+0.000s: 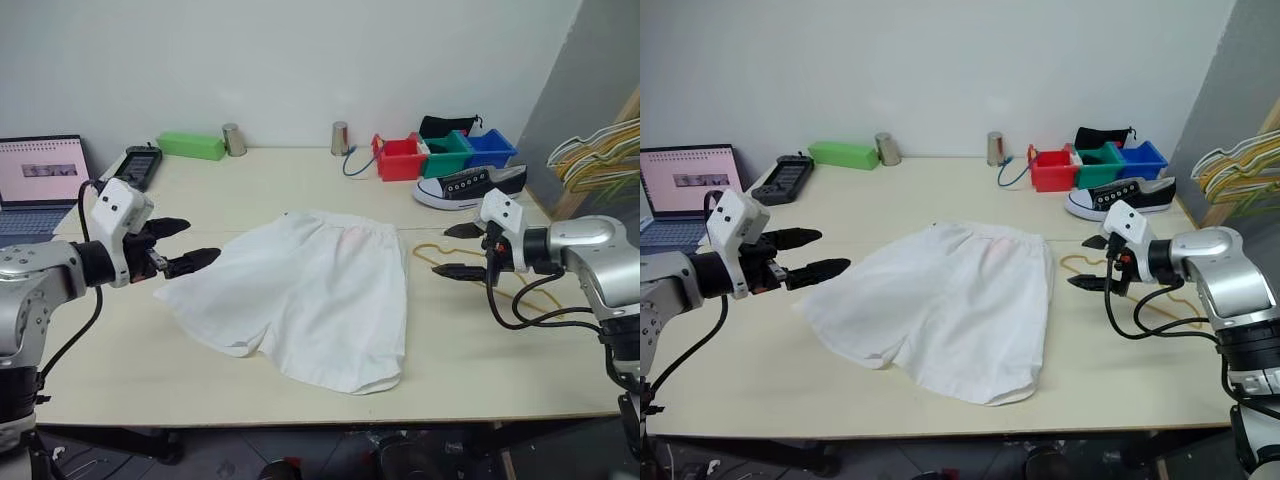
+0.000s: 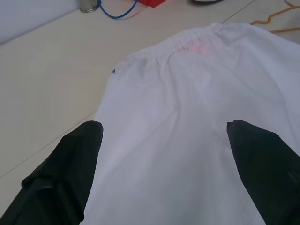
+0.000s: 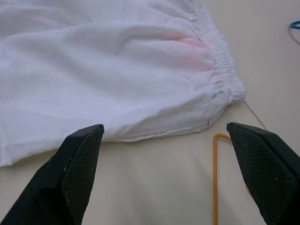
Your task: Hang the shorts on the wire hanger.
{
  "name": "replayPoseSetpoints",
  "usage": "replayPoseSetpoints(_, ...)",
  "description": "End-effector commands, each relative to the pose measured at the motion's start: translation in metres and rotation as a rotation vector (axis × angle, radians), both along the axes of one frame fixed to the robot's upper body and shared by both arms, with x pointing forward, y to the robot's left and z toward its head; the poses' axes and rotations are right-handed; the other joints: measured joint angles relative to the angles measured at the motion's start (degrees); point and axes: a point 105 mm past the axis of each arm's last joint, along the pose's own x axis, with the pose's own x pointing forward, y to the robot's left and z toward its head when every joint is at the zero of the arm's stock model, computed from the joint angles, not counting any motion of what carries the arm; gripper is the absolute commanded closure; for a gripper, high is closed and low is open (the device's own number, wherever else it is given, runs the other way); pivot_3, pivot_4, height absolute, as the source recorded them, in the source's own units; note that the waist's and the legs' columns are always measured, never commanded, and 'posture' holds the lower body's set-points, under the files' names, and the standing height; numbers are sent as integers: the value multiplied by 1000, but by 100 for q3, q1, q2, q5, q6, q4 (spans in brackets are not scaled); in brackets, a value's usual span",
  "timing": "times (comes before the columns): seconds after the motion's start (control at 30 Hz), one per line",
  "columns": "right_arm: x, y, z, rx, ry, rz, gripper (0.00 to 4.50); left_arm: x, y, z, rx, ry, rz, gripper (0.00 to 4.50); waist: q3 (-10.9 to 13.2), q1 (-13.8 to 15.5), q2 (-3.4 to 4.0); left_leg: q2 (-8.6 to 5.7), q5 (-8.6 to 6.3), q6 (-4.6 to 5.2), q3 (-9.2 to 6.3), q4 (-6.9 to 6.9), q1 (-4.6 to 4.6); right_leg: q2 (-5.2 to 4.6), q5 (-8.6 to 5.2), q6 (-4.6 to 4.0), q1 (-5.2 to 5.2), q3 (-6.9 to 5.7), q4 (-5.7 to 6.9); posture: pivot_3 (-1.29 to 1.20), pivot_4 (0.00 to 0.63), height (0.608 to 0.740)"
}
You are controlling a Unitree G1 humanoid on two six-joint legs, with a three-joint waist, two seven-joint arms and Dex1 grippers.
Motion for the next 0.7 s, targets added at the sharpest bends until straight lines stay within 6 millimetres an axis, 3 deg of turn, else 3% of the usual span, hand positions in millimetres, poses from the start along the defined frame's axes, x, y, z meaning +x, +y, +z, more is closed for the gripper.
replayPoseSetpoints(0.03, 5, 2, 15, -12, -66, 27, 51, 2, 2, 15, 52, -64, -4, 0, 0, 4, -1, 0, 0, 0, 0, 0, 0, 0, 0, 0, 0, 0, 0, -175, 17, 740)
replayPoseSetpoints(0.43, 13, 3, 17, 31, -50, -4, 51, -6, 0, 5, 100, -44, -40, 0, 1, -12, -1, 0, 0, 0, -1, 3, 2, 0, 1, 1, 2, 0, 7, -172, 20, 740)
replayPoseSetpoints(0.57, 21, 9, 12, 92, 16, -71, 51, -11, -4, -5, 150, -35, -73, 0, 0, -42, 0, 0, 0, 0, 1, 3, 4, 0, 1, 1, 2, 2, 11, -178, 24, 740)
replayPoseSetpoints(0.7, 42, 22, 4, 136, 73, -182, 51, -20, -20, -18, 170, -38, -133, 0, 0, -90, -1, 2, 1, 0, 4, 3, 7, 0, 2, 0, 3, 7, 16, -182, 25, 740)
